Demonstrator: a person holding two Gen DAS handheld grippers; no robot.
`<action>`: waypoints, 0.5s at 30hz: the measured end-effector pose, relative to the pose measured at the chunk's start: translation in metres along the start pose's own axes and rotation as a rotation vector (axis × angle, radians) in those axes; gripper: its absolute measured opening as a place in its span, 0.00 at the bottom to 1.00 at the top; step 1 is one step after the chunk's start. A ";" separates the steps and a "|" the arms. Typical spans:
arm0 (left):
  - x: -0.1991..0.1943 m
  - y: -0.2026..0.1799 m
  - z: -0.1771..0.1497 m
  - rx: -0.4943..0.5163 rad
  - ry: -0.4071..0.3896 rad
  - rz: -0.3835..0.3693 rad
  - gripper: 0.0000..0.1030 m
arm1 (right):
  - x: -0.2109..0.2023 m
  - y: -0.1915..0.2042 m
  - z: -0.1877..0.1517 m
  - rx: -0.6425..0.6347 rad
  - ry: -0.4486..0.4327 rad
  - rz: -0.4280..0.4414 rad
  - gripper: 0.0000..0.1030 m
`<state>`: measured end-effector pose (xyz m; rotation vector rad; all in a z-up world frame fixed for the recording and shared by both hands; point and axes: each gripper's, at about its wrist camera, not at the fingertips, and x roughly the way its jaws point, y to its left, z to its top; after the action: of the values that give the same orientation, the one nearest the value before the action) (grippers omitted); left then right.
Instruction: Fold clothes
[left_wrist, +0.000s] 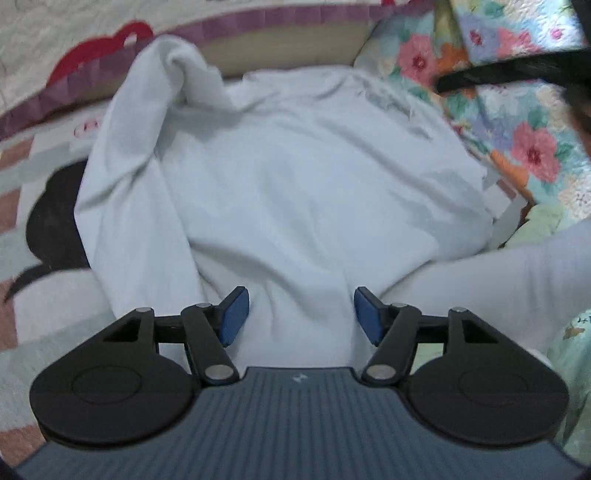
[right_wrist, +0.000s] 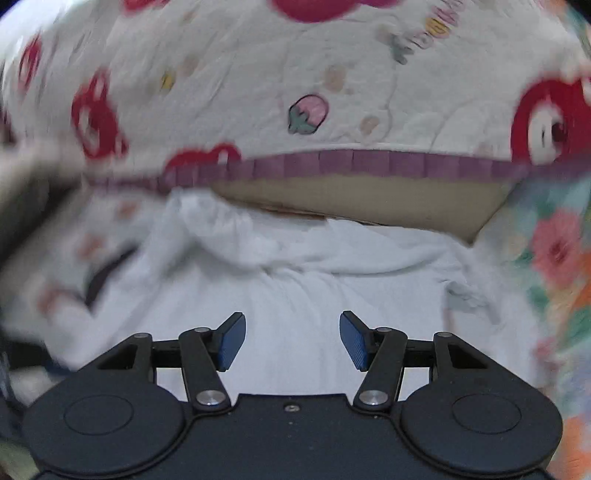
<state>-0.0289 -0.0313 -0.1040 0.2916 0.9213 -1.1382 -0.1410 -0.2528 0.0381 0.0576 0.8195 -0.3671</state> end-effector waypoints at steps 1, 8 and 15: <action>0.003 0.000 -0.001 0.001 0.004 0.010 0.61 | -0.004 0.005 -0.004 0.011 0.039 0.015 0.60; 0.007 -0.012 -0.014 0.108 0.039 0.067 0.62 | -0.073 0.070 -0.072 -0.119 0.026 0.307 0.58; 0.009 -0.026 -0.021 0.143 0.081 0.097 0.65 | -0.023 -0.036 -0.114 0.319 0.084 0.059 0.60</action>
<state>-0.0604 -0.0346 -0.1175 0.4971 0.8891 -1.1107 -0.2472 -0.2577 -0.0202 0.3962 0.8345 -0.4397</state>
